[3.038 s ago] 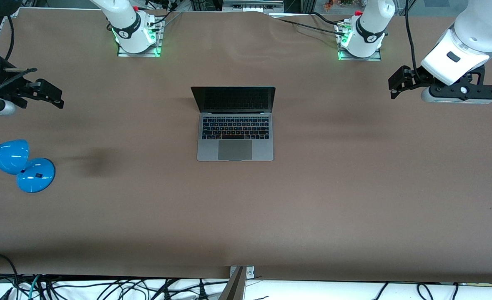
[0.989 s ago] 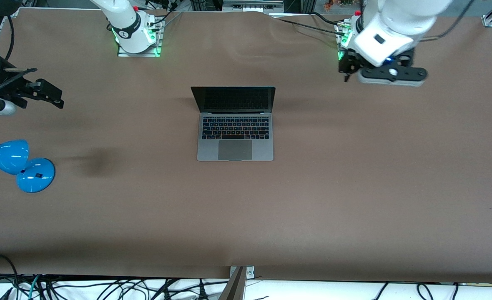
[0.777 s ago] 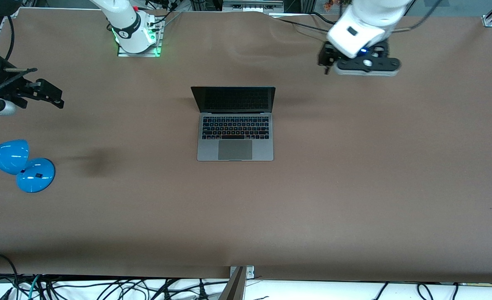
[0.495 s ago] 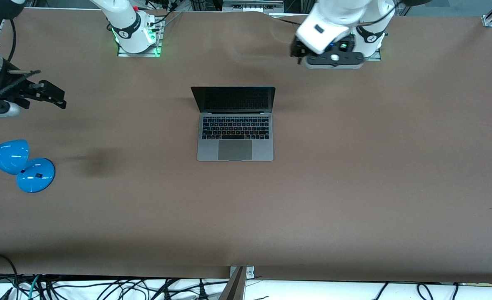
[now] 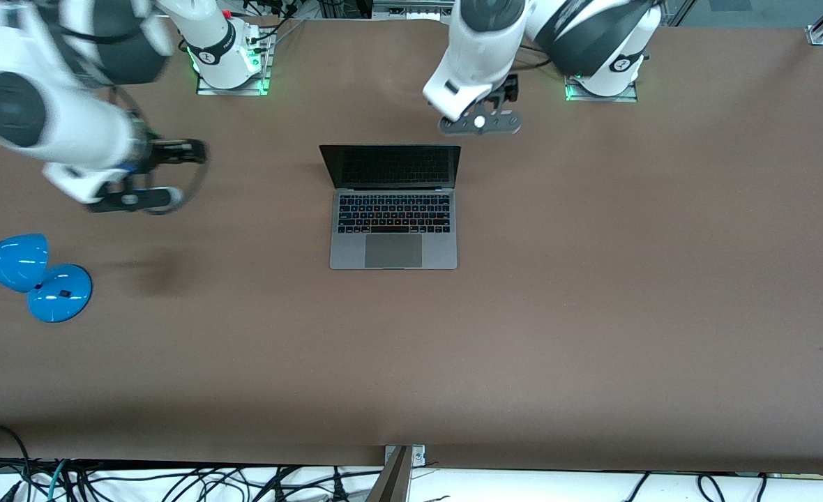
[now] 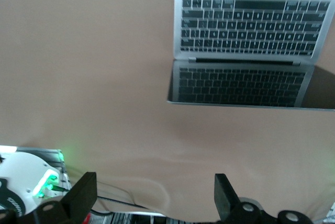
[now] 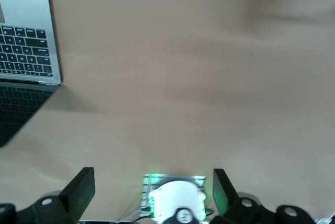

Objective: Close laptop with both arms from behind
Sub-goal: 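Move the left gripper and right gripper toward the laptop's screen back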

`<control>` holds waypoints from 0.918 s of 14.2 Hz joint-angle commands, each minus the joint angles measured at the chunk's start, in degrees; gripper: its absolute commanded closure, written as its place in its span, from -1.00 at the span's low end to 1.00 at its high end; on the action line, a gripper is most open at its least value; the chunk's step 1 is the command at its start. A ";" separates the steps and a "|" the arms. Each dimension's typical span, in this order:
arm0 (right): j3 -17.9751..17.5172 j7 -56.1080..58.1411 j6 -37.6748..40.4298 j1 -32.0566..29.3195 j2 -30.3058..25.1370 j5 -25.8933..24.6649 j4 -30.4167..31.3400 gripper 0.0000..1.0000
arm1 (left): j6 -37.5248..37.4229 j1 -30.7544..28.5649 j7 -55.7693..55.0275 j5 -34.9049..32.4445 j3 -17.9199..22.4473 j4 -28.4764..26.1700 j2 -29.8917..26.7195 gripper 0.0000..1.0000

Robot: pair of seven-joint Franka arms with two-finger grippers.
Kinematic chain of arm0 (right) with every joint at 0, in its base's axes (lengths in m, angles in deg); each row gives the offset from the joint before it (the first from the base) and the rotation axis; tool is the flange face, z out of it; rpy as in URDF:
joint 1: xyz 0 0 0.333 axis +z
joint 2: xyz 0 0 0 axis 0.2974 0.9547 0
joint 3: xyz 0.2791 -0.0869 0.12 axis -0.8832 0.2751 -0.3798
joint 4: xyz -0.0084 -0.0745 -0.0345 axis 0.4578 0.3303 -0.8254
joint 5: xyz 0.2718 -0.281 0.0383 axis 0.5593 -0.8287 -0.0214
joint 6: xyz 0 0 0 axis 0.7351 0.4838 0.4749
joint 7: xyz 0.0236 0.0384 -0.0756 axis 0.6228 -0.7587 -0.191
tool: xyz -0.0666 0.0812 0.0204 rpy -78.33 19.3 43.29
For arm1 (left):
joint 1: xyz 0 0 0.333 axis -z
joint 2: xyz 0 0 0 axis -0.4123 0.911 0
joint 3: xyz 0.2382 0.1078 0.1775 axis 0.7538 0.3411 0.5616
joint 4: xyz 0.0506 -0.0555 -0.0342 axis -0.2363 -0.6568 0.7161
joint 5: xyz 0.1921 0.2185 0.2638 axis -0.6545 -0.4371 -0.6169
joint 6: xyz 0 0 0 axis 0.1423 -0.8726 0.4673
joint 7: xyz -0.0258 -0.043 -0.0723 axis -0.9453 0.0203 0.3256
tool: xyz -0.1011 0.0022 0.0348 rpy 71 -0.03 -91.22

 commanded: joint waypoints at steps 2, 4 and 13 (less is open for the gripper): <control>-7.29 -7.91 -9.58 0.15 -9.40 2.74 14.18 -1.00 | 1.43 0.37 -1.06 2.78 -0.71 1.01 5.43 -0.85; -9.23 -8.18 -15.92 0.15 -17.30 4.24 24.64 -1.00 | 1.61 0.37 -1.06 4.80 -0.71 0.92 6.49 -0.79; -23.21 -22.34 -24.81 0.15 -19.99 12.85 31.46 1.00 | 2.23 1.51 -4.22 7.80 -0.80 0.57 9.39 1.00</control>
